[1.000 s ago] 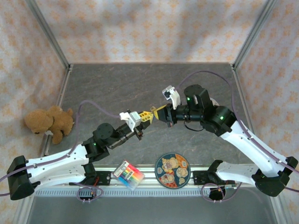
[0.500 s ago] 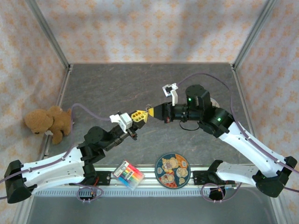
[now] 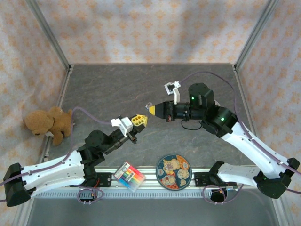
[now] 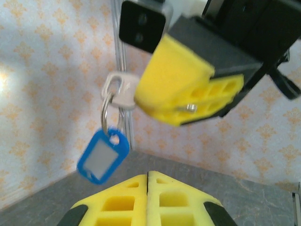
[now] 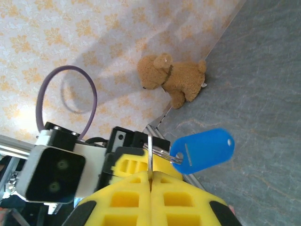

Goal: Remove the keys from the keyring

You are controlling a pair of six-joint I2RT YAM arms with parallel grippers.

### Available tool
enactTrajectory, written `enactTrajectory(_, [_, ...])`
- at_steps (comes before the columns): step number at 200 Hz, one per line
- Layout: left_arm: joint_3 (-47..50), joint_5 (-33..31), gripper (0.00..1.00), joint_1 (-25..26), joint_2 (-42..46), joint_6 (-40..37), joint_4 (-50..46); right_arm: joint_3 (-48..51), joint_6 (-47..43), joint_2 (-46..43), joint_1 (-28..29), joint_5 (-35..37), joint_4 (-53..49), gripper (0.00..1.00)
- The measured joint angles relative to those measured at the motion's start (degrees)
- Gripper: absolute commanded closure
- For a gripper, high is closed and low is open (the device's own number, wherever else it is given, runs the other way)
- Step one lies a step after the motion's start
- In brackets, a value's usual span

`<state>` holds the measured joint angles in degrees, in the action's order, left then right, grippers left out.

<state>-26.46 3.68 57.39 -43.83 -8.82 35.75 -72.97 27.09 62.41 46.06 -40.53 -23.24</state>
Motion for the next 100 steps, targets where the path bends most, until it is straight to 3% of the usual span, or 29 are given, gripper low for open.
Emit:
enactTrajectory(39, [0.74, -1.97, 0.73, 0.0, 0.26, 0.5, -1.22, -1.75, -4.74, 0.0, 0.0, 1.22, -2.99, 1.0])
enactTrajectory(61, [0.42, -2.93, 0.62, 0.0, 1.42, 0.98, -3.06, -1.84, -7.3, 0.0, 0.0, 2.14, -4.61, 1.0])
enactTrajectory(89, [-2.67, -3.21, 0.38, 0.0, 1.86, 1.62, -7.19, -1.84, -10.4, 0.0, 0.0, 3.69, -6.64, 1.0])
enactTrajectory(100, [-4.37, -3.5, 0.35, 0.0, 1.86, 2.56, -8.79, -1.84, -11.45, 0.0, 0.0, 4.44, -7.26, 1.0])
